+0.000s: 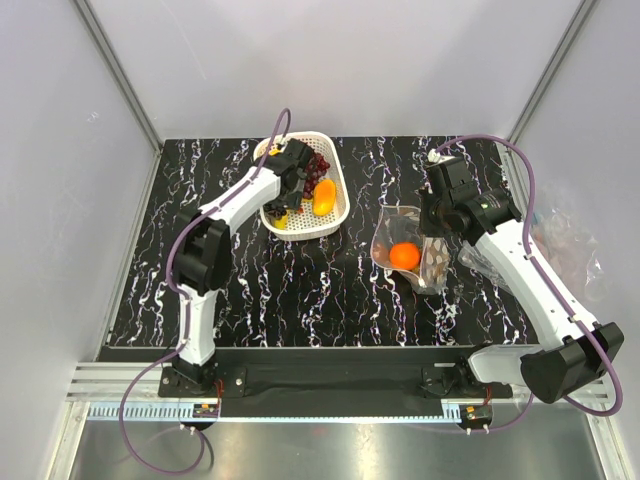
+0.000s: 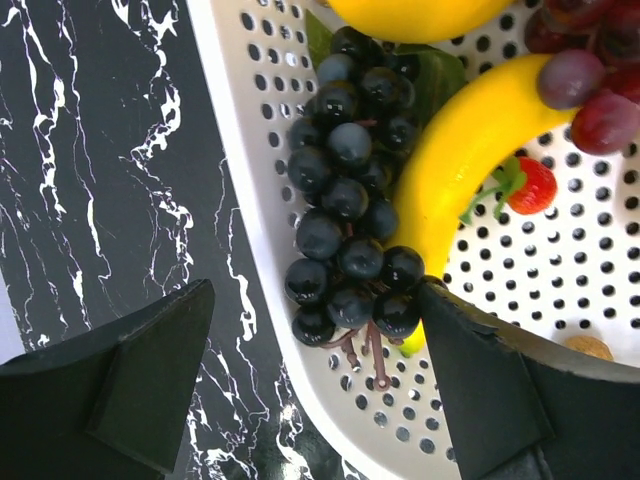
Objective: Place the food in the zip-top bag and seal the zipper
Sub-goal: Pick up the fake fruit from the bin.
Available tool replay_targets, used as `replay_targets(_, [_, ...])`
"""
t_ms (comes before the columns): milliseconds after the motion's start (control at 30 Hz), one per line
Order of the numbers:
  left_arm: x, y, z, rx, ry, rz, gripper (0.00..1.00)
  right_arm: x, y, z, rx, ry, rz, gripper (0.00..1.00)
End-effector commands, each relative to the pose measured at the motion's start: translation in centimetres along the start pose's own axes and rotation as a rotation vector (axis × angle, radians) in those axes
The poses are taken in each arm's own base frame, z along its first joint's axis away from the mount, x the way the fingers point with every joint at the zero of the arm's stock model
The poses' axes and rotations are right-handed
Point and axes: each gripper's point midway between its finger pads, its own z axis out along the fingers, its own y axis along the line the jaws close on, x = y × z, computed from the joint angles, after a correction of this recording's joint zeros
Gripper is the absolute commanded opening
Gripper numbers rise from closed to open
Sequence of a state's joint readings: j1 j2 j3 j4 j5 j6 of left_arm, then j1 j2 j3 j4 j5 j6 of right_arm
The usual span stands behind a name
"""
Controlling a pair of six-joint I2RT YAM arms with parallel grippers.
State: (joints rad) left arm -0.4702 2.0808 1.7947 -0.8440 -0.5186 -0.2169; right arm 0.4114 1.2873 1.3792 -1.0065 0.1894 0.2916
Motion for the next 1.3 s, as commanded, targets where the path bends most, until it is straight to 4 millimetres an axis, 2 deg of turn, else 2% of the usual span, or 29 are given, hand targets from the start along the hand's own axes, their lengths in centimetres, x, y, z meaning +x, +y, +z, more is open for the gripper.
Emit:
replay_targets(0, [-2.3, -0.1, -1.7, -0.02, -0.077, 0.002, 0.87, -0.9, 0.2, -0.8, -0.026, -0.053, 0.003, 0.0])
replay_targets(133, [-2.1, -1.1, -1.3, 0.026, -0.063, 0.006, 0.74, -0.9, 0.2, -0.9, -0.025, -0.057, 0.001, 0.0])
replay_targets(167, [-2.0, -1.3, -1.2, 0.034, -0.058, 0.009, 0.69, -1.0, 0.1, -0.8, -0.024, -0.058, 0.004, 0.0])
replay_targets(233, [-1.9, -1.9, -1.1, 0.059, -0.05, 0.011, 0.66, -0.9, 0.1, -0.8, -0.023, -0.056, 0.002, 0.0])
replay_targets(433, [-1.3, -1.8, -0.1, 0.025, -0.008, 0.015, 0.74, -0.9, 0.2, -0.8, -0.028, -0.055, 0.003, 0.0])
replay_targets(633, [-0.2, -2.4, 1.3, 0.082, 0.058, 0.005, 0.74, -0.9, 0.2, -0.9, -0.031, -0.054, 0.002, 0.0])
replay_targets(800, [0.7, -2.6, 2.0, 0.115, 0.101, 0.009, 0.71, -1.0, 0.3, -0.9, -0.032, -0.056, 0.003, 0.0])
replay_targets(933, [1.5, -3.4, 2.5, 0.159, 0.137, 0.026, 0.56, -0.9, 0.3, -0.8, -0.032, -0.054, 0.002, 0.0])
replay_targets(967, [1.6, -3.4, 2.6, 0.166, 0.145, 0.03, 0.49, -0.9, 0.3, -0.8, -0.033, -0.052, 0.002, 0.0])
replay_targets(1100, [1.9, -4.5, 2.4, 0.227, 0.158, 0.038, 0.36, -1.0, 0.2, -0.9, -0.028, -0.055, 0.005, 0.0])
replay_targets(1133, [1.7, -4.4, 2.2, 0.232, 0.155, 0.036, 0.33, -1.0, 0.3, -0.9, -0.029, -0.055, 0.002, 0.0])
replay_targets(1167, [1.7, -4.4, 2.1, 0.235, 0.151, 0.035, 0.24, -1.0, 0.2, -0.8, -0.026, -0.054, 0.005, 0.0])
replay_targets(1200, [1.6, -4.5, 1.8, 0.243, 0.147, 0.033, 0.19, -0.9, 0.3, -0.8, -0.029, -0.054, 0.002, 0.0])
replay_targets(1267, [0.7, -4.3, 0.8, 0.259, 0.107, 0.013, 0.12, -1.0, 0.2, -0.9, -0.028, -0.055, 0.006, 0.0])
